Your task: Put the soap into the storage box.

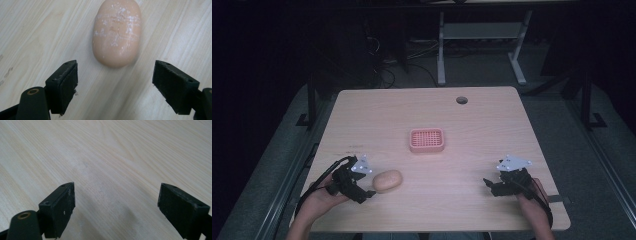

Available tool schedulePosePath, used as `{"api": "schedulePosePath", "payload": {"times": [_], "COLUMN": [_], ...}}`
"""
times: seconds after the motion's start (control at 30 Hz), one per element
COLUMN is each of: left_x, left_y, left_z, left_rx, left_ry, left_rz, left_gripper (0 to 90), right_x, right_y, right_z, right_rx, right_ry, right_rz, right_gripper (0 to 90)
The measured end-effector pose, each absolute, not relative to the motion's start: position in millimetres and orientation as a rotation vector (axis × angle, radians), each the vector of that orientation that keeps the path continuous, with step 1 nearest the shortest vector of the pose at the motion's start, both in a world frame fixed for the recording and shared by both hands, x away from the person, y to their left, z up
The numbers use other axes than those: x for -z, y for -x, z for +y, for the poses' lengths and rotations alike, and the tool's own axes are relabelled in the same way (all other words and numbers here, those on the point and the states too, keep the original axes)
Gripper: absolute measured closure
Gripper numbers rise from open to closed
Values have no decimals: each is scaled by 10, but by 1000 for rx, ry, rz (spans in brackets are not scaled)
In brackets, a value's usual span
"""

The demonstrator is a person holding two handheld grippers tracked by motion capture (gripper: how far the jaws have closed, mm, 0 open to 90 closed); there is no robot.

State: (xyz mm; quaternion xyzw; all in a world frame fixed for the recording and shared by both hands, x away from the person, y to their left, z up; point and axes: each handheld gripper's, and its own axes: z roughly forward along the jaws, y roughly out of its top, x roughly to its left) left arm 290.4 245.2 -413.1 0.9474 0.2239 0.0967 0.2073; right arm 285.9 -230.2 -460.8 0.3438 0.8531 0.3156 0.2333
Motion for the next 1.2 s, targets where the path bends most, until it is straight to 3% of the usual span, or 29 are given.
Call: {"api": "schedulePosePath", "payload": {"times": [1.2], "left_x": [4230], "left_y": [-3193], "left_z": [2022], "left_rx": [-203], "left_ry": [-2715], "left_rz": [542], "left_gripper": [214], "right_x": [4607], "right_y": [-2850], "right_z": [-2296], "right_rx": [-882], "right_ry": [-941], "right_rz": [2347], "right_gripper": [138]}}
